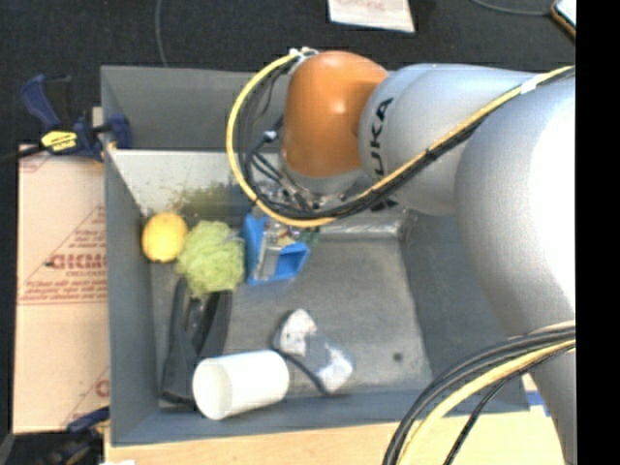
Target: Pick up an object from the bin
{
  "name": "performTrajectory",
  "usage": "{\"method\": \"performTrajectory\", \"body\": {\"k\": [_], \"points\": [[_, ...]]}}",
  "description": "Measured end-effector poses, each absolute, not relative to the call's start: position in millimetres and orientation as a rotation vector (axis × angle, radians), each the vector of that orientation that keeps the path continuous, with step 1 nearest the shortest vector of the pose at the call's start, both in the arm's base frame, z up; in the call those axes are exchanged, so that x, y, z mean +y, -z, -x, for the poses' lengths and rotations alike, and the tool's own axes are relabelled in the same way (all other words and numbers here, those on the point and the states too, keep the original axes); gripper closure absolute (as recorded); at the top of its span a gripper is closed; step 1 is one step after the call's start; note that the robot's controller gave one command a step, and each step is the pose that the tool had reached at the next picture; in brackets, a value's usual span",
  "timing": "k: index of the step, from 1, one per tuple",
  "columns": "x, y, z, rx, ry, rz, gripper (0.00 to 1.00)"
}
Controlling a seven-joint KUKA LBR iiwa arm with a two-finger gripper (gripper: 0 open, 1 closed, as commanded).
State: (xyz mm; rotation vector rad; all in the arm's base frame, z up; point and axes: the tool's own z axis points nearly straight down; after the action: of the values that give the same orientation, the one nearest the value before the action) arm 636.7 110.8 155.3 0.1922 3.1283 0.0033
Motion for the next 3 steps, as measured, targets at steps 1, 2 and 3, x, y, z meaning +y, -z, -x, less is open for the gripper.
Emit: {"method": "performTrajectory", "body": {"k": [1,2,3], "points": [[144.8,-91.8,-648.5,3.130,-0.008,-0.062,0.00],[146.9,-83.0,-647.7,3.132,-0.003,0.024,0.00],[150.1,-82.1,-642.0,3.121,-0.004,0.050,0.00]]}}
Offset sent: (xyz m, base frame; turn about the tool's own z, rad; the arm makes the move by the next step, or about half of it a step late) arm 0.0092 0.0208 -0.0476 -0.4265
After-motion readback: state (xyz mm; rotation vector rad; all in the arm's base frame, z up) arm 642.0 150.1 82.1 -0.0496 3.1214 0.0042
